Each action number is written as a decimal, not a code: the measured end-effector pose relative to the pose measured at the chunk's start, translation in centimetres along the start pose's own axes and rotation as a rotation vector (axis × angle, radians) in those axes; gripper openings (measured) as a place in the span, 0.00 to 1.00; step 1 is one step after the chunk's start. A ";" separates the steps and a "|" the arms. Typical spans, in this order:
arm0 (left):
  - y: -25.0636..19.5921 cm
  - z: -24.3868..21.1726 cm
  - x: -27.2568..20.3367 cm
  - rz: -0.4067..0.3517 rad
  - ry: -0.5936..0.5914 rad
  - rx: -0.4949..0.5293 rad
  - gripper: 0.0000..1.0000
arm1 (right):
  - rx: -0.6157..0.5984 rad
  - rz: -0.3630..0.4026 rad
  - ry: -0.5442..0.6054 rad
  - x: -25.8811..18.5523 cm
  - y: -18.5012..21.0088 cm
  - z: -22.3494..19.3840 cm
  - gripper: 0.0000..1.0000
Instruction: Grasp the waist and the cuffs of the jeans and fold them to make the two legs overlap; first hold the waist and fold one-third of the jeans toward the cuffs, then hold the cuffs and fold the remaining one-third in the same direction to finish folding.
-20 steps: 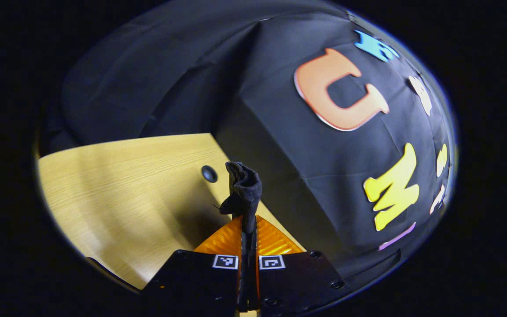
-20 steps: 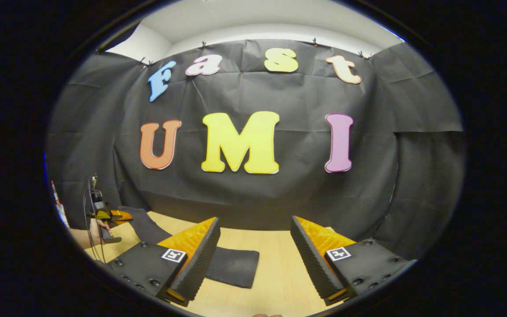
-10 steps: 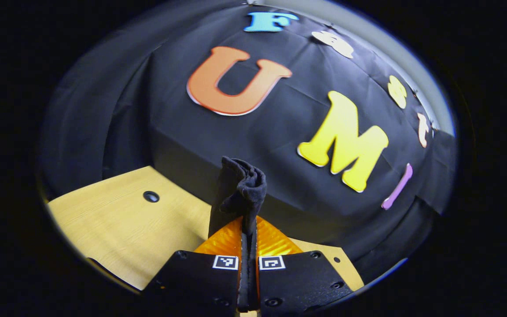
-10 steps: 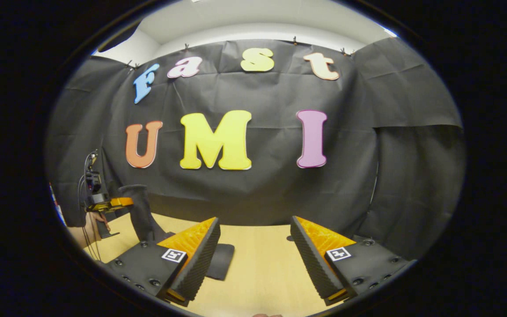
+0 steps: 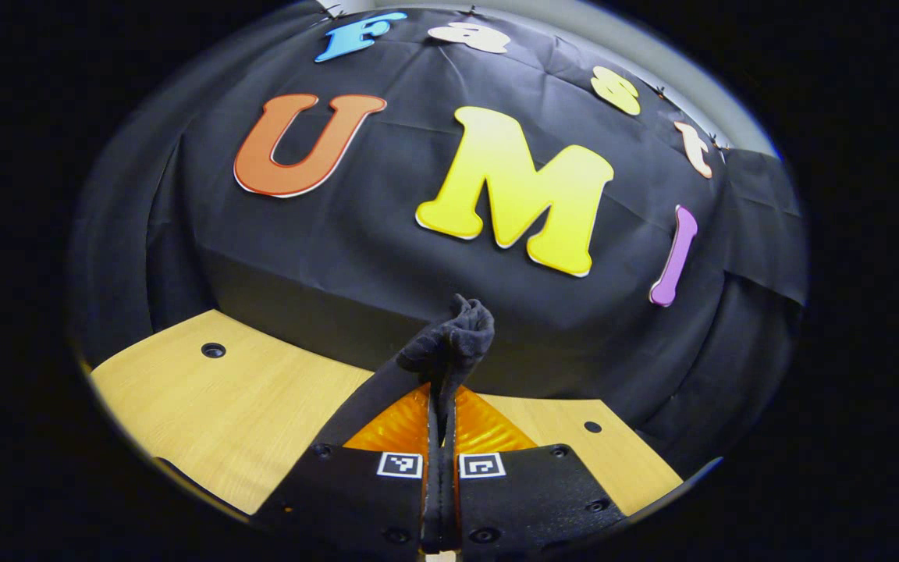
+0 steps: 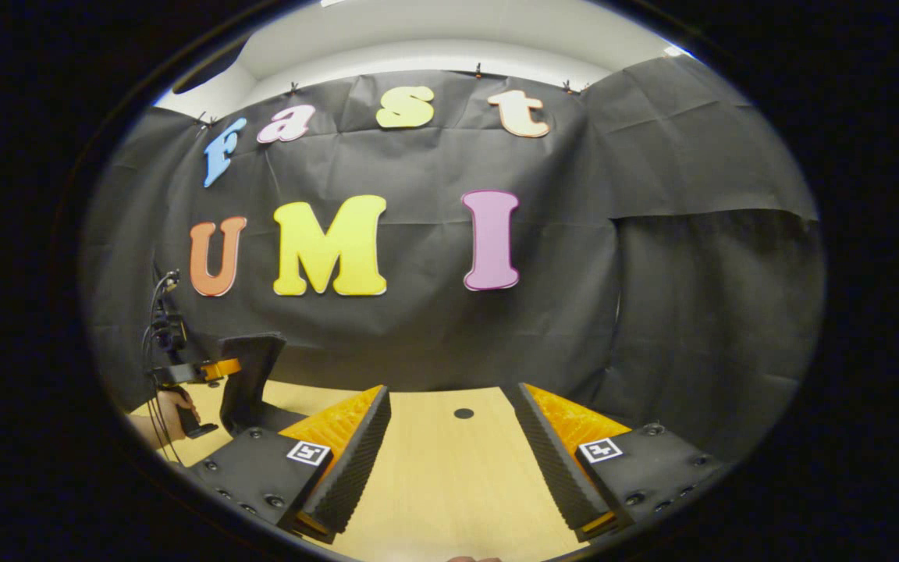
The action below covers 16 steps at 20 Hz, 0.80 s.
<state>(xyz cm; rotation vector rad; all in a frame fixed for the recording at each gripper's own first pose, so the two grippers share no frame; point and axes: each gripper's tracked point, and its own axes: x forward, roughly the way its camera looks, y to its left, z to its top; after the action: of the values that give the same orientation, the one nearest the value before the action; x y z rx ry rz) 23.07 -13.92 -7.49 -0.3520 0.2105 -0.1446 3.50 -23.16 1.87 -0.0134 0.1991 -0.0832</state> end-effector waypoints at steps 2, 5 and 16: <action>-1.3 -1.9 0.2 0.011 0.017 0.020 0.03 | -0.014 -0.018 0.002 -0.5 -1.4 -0.1 0.95; -2.9 -5.1 1.2 0.033 0.051 0.081 0.03 | -0.035 -0.043 0.007 -1.4 -3.4 0.2 0.95; -4.5 -15.7 2.6 0.081 0.216 0.157 0.18 | -0.039 -0.113 0.011 -3.1 -8.1 0.3 0.95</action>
<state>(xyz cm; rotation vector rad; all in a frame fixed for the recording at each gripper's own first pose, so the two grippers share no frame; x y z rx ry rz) 21.48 -23.70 -20.77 -0.1703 0.4237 -0.1182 -0.15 -30.97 2.97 -0.0626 0.2112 -0.1924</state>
